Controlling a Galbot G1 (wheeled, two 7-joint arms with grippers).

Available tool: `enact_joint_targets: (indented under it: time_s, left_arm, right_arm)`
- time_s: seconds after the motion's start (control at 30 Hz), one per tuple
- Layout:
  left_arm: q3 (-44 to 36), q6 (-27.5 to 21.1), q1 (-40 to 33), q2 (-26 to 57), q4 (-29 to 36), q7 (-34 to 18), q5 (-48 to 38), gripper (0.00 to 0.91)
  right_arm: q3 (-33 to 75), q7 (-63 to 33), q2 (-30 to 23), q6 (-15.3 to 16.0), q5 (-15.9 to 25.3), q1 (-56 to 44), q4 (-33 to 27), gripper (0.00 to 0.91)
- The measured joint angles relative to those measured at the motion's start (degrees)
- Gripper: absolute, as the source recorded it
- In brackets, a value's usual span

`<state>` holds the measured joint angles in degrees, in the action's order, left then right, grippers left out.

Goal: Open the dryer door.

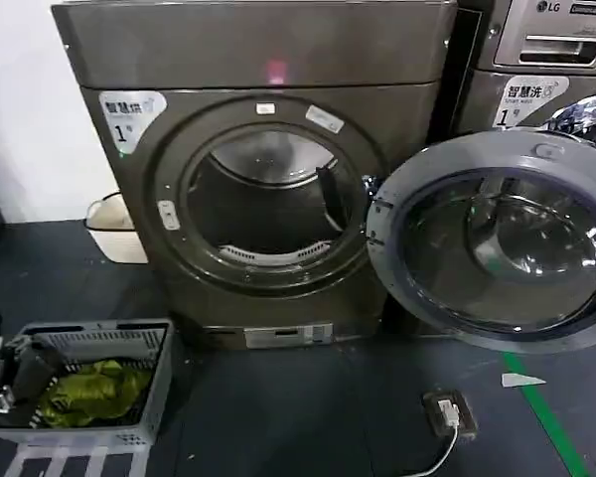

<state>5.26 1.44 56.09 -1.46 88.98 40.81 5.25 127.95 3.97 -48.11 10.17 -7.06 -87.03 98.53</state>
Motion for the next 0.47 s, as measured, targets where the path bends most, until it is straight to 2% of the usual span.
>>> enact_joint_targets:
  time_s: [0.47]
  left_arm:
    - [0.0,0.8,0.1,0.2,0.1,0.2,0.6,0.907]
  right_arm:
    - [0.9,0.1,-1.0,0.0,0.0,-1.0,0.7,0.907]
